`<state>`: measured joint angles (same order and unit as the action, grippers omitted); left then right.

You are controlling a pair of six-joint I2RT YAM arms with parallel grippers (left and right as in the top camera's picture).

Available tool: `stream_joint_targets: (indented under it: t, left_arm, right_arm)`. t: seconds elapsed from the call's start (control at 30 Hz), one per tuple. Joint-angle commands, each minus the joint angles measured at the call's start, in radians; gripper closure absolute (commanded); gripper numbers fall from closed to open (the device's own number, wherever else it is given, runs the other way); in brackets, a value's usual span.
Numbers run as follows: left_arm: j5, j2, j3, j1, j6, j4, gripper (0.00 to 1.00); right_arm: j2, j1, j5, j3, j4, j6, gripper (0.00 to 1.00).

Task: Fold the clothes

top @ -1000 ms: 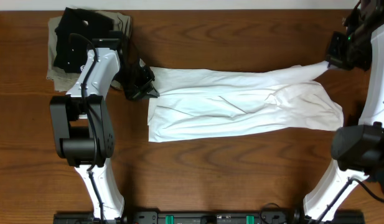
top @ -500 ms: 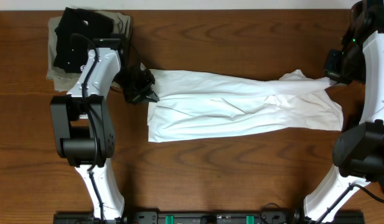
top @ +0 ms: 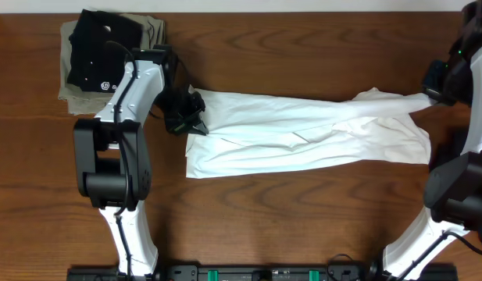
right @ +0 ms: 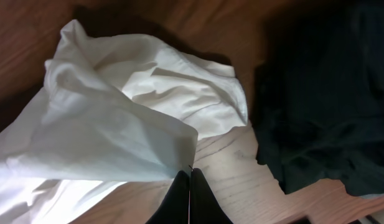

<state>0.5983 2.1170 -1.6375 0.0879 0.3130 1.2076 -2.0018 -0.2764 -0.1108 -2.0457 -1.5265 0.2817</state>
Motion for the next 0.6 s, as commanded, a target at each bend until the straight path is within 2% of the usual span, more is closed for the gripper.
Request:
stream_joint_targets:
  t: [0.0, 0.37, 0.43, 0.5, 0.53, 0.57]
  left_arm:
    - [-0.008, -0.021, 0.003, -0.003, -0.033, 0.026, 0.94]
    - [-0.008, -0.021, 0.003, -0.003, -0.097, 0.108, 0.92]
    - [-0.008, -0.021, 0.003, -0.003, -0.109, 0.129, 0.85]
    - [-0.008, -0.021, 0.003, -0.003, -0.130, 0.146, 0.60]
    - [-0.009, -0.021, 0.003, -0.003, -0.141, 0.151, 0.44]
    - [-0.009, -0.021, 0.003, -0.003, -0.149, 0.154, 0.34]
  right_arm:
    - [0.020, -0.008, -0.026, 0.034, 0.019, 0.017, 0.98]
    - [0.020, -0.006, 0.018, 0.103, 0.077, 0.017, 0.93]
    - [0.020, -0.005, 0.021, 0.103, 0.076, 0.017, 0.89]
    - [0.020, -0.005, 0.040, 0.103, 0.076, 0.017, 0.85]
    - [0.020, -0.005, 0.050, 0.103, 0.076, 0.016, 0.84]
    - [0.020, -0.005, 0.063, 0.103, 0.076, 0.016, 0.83]
